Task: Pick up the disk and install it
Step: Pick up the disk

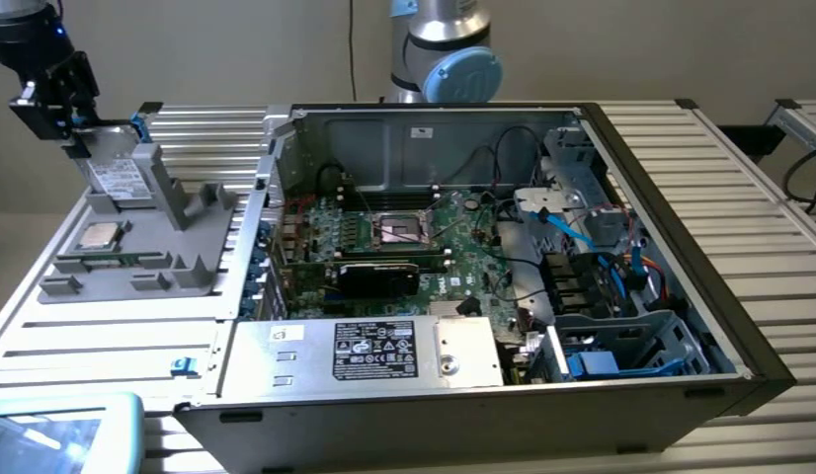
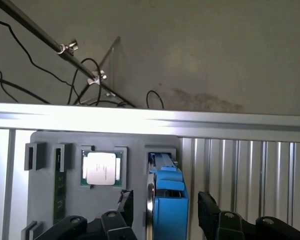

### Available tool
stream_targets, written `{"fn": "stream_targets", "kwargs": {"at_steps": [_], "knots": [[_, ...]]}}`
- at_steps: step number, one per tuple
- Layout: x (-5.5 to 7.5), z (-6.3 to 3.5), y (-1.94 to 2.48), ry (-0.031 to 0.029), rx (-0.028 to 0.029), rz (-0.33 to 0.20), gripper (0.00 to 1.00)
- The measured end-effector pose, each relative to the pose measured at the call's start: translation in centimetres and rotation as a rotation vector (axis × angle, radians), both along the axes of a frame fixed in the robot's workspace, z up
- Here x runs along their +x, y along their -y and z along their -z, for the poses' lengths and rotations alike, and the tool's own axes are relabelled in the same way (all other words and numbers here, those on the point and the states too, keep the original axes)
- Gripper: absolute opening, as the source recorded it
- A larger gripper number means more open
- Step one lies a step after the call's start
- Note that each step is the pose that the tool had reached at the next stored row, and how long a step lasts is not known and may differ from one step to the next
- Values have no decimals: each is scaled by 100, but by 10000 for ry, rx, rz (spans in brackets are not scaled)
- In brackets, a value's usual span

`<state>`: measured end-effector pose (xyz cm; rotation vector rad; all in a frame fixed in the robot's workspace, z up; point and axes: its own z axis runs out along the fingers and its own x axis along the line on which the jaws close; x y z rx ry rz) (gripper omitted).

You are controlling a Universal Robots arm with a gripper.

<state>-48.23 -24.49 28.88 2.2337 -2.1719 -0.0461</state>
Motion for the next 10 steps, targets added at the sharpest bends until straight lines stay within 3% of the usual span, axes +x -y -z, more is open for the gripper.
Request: {"fn": "stream_targets", "kwargs": {"at_steps": [4, 10], "knots": [[1, 34, -1, -4, 0, -2, 63], [1, 38, -38, -4, 0, -14, 63]]}}
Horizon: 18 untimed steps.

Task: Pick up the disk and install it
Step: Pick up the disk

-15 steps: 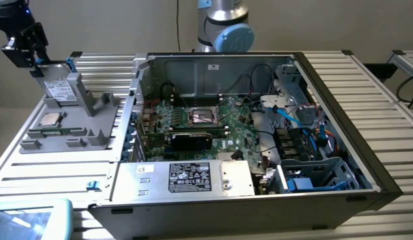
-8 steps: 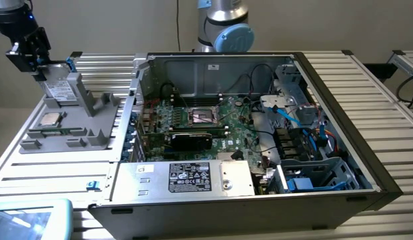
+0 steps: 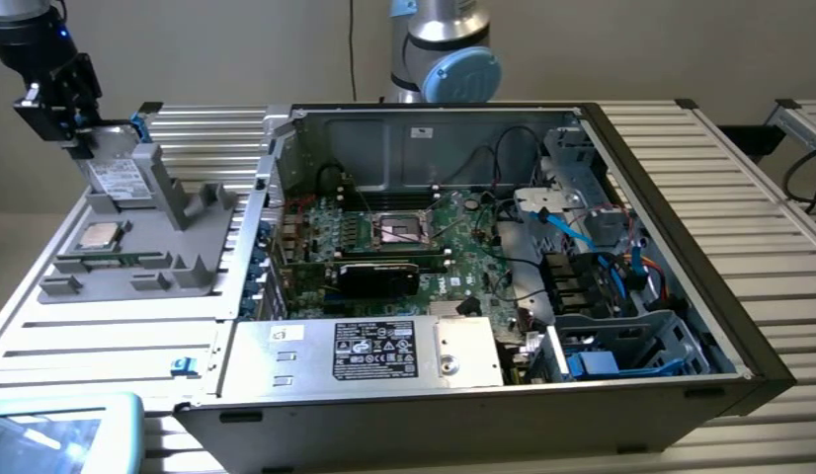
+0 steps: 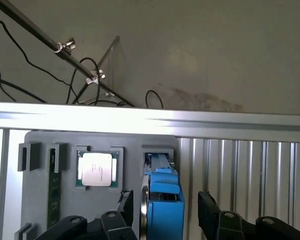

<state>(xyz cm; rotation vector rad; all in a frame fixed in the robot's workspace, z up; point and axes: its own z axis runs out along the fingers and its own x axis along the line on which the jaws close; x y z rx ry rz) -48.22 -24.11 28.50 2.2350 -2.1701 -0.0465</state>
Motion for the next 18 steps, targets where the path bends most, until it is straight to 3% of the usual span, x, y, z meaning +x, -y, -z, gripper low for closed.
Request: {"fn": "stream_targets", "kwargs": {"at_steps": [4, 12, 16, 18], "knots": [[1, 9, 0, 4, -3, -9, 63], [-2, 24, 0, 2, -74, -22, 60], [-3, 24, 0, 2, -81, -27, 38], [-6, 25, 0, 3, -81, -26, 38]]}}
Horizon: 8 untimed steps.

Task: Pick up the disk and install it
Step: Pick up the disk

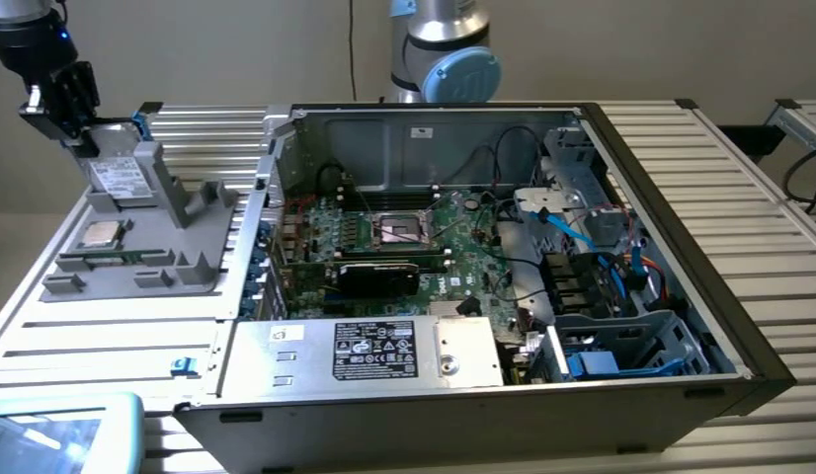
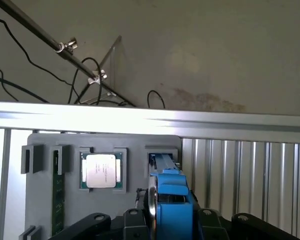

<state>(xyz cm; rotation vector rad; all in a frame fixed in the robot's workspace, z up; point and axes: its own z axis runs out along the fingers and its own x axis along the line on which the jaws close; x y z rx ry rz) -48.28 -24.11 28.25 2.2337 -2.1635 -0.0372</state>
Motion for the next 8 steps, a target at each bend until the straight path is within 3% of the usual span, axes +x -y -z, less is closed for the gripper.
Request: {"fn": "stream_targets", "kwargs": {"at_steps": [8], "knots": [[-7, -1, 1, 21, 0, 2, 38]]}}
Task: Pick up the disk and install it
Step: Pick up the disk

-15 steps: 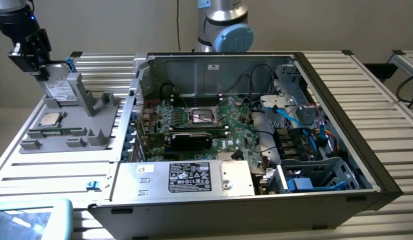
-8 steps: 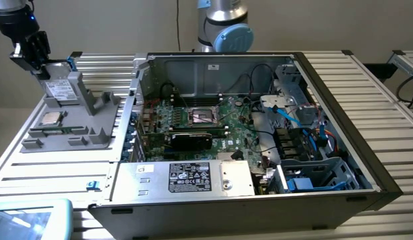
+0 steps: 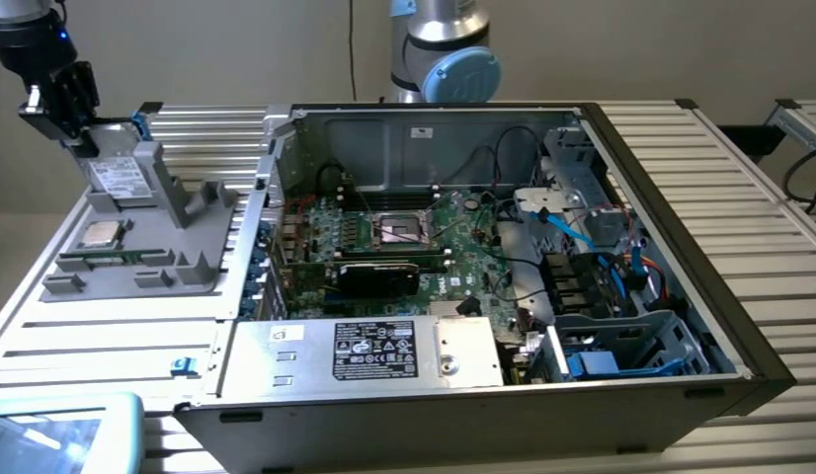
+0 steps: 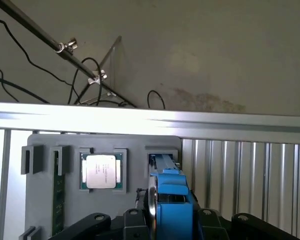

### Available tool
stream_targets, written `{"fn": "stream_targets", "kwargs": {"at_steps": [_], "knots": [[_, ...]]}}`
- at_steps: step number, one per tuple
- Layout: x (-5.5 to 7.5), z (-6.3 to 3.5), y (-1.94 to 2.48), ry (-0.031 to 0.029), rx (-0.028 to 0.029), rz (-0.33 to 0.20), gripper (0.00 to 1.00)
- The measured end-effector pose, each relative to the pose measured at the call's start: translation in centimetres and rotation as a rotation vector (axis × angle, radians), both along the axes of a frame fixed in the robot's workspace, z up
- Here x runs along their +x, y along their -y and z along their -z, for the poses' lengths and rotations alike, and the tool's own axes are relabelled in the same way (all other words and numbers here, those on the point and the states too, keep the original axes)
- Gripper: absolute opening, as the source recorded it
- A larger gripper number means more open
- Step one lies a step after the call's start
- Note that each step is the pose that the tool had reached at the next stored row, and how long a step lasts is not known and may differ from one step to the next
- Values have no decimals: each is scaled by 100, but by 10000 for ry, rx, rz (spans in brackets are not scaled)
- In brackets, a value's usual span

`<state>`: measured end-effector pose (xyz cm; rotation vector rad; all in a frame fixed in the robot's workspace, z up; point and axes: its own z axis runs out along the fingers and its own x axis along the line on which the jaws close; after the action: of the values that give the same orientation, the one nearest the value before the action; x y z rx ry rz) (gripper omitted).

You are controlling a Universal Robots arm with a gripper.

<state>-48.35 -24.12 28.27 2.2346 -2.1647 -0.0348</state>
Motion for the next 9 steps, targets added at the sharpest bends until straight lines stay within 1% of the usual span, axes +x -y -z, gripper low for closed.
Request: {"fn": "stream_targets", "kwargs": {"at_steps": [1, 4, 6, 9], "knots": [[0, 0, 1, 27, -1, -1, 38], [1, -1, 1, 145, -9, -3, 38], [1, -1, 1, 184, -10, -2, 38], [1, -1, 1, 210, -10, -1, 38]]}}
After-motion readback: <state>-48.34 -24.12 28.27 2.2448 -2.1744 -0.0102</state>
